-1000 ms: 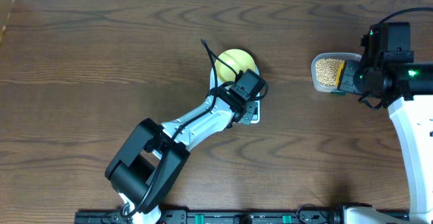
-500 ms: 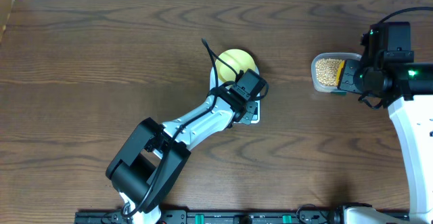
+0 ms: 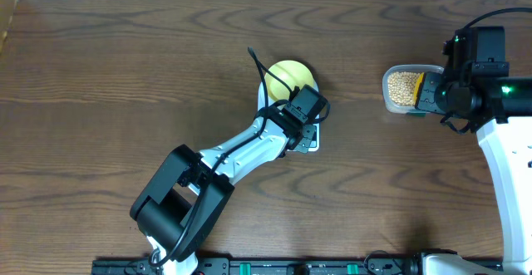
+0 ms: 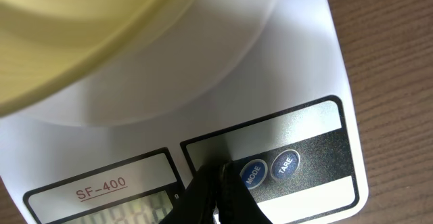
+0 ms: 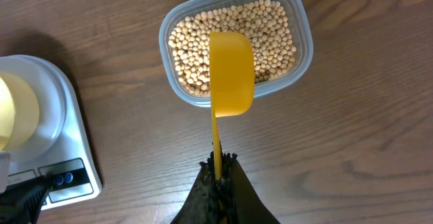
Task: Scoop item into bowl and weigh 50g on scale
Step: 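Press the scale's tare button with the left gripper fingertips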
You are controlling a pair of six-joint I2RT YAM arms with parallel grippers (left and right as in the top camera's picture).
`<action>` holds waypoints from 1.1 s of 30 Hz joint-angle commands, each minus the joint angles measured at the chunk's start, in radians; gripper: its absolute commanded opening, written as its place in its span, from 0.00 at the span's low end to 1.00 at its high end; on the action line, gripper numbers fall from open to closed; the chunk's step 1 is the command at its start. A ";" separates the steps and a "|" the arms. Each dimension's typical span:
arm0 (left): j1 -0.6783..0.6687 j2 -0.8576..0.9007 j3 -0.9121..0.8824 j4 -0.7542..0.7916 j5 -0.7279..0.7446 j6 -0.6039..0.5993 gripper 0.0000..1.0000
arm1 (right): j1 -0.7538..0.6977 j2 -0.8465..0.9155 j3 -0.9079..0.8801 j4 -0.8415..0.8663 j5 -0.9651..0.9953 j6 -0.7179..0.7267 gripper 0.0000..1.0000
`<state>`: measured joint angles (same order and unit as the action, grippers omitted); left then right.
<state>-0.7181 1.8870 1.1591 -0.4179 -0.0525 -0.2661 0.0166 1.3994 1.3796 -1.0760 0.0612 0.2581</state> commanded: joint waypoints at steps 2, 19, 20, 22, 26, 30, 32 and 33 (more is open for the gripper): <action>0.002 0.058 -0.043 -0.026 -0.017 -0.009 0.07 | -0.010 -0.006 0.020 0.003 0.015 -0.013 0.01; 0.002 -0.008 -0.040 -0.048 -0.039 -0.009 0.07 | -0.010 -0.006 0.020 0.007 0.015 -0.013 0.01; 0.002 -0.010 -0.039 -0.048 -0.039 -0.009 0.07 | -0.010 -0.006 0.020 0.008 0.015 -0.013 0.01; 0.002 -0.011 -0.035 -0.049 -0.039 -0.009 0.07 | -0.010 -0.006 0.020 0.010 0.015 -0.013 0.01; 0.002 -0.021 -0.031 -0.048 -0.039 -0.009 0.07 | -0.010 -0.006 0.020 0.010 0.015 -0.013 0.01; 0.002 -0.040 -0.029 -0.047 -0.046 -0.009 0.07 | -0.010 -0.006 0.020 0.011 0.015 -0.013 0.01; 0.002 -0.045 -0.029 -0.047 -0.046 -0.009 0.07 | -0.010 -0.006 0.020 0.011 0.015 -0.013 0.01; 0.002 -0.048 -0.028 -0.048 -0.046 -0.009 0.07 | -0.010 -0.006 0.020 0.011 0.015 -0.013 0.01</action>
<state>-0.7227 1.8679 1.1503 -0.4572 -0.0742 -0.2661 0.0166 1.3994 1.3796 -1.0672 0.0612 0.2581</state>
